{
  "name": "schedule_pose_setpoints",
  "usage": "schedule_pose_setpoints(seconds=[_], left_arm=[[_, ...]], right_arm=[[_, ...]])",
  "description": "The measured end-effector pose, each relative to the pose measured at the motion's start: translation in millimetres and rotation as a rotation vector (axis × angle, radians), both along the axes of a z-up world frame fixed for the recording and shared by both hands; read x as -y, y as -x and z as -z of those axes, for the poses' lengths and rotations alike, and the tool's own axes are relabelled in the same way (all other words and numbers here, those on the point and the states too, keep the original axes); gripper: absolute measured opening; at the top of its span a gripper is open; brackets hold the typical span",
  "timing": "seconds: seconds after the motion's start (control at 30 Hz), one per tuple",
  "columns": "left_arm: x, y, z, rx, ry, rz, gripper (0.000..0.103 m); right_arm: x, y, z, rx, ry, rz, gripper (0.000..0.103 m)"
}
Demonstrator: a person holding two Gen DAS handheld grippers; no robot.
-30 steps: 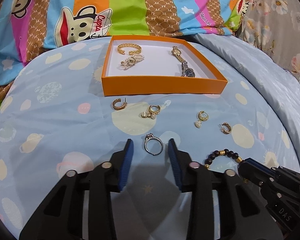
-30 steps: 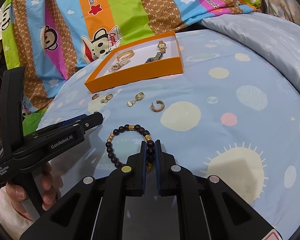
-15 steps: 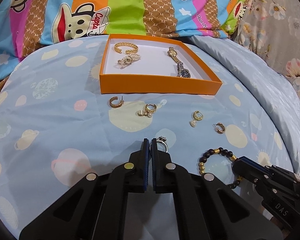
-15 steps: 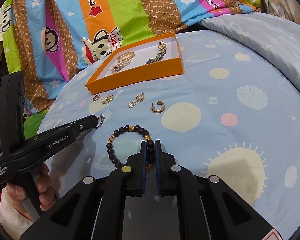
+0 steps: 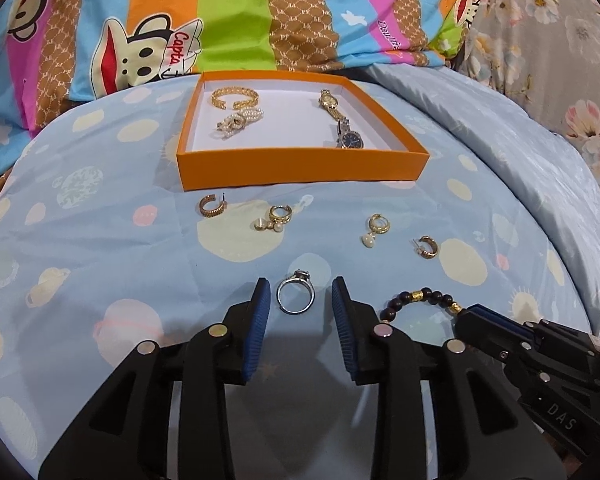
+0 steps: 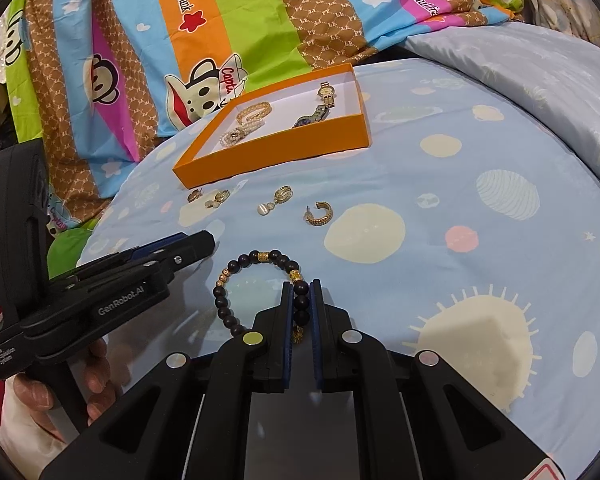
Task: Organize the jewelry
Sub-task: 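Close left gripper on the silver ring while right gripper holds the black bead bracelet lifted, then carry ring and bracelet over the orange box, lowering the bracelet with right gripper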
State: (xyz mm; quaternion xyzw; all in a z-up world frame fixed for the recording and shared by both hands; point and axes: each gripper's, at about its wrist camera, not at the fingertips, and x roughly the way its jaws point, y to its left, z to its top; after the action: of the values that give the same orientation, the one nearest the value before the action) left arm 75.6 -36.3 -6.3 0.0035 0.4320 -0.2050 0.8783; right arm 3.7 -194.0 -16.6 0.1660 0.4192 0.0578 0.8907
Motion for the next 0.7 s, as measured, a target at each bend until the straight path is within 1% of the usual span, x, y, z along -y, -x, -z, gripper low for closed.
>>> schedule_pose_setpoints(seconds=[0.07, 0.1, 0.13, 0.47, 0.6, 0.7], left_arm=[[1, 0, 0, 0.004, -0.007, -0.001, 0.029], [1, 1, 0, 0.004, -0.01, 0.002, 0.022], [2, 1, 1, 0.003, -0.013, 0.006, 0.019], [0, 6, -5, 0.021, 0.001, 0.008, 0.019], [-3, 8, -13, 0.013, 0.02, 0.018, 0.019], [-9, 5, -28, 0.011, 0.048, 0.018, 0.019]], right_arm=[[0, 0, 0, 0.0, 0.0, 0.0, 0.008], [0, 0, 0, 0.0, 0.001, 0.0, 0.008], [0, 0, 0, 0.001, 0.001, 0.0, 0.008], [1, 4, -7, 0.031, 0.005, 0.01, 0.008], [6, 1, -26, 0.073, 0.018, 0.024, 0.008], [12, -4, -48, 0.116, 0.032, 0.035, 0.008]])
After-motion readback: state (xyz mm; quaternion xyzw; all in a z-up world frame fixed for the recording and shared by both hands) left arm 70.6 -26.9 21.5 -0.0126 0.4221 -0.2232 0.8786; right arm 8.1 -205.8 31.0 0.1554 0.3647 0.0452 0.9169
